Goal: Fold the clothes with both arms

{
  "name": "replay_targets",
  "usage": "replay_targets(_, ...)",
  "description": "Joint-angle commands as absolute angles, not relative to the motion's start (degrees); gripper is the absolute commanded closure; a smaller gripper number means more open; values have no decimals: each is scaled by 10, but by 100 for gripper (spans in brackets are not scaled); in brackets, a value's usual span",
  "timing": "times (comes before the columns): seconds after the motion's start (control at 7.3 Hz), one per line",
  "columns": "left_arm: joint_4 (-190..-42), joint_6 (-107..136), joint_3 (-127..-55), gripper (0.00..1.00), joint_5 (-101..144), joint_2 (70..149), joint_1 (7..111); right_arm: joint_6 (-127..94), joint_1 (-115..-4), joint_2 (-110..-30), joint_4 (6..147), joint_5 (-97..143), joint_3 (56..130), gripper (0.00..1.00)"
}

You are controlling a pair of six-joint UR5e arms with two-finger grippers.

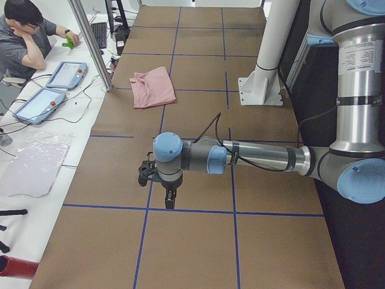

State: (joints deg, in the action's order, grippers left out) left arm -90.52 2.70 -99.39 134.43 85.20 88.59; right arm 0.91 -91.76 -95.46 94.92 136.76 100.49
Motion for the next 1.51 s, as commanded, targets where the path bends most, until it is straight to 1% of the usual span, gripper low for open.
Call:
replay_targets(0.0, -905, 29, -996, 0, 1344, 853, 886, 10, -918, -956, 949, 1368, 1005, 0)
replay_targets(1.37, -915, 22, -997, 0, 1342, 853, 887, 10, -918, -955, 949, 1369, 1004, 0)
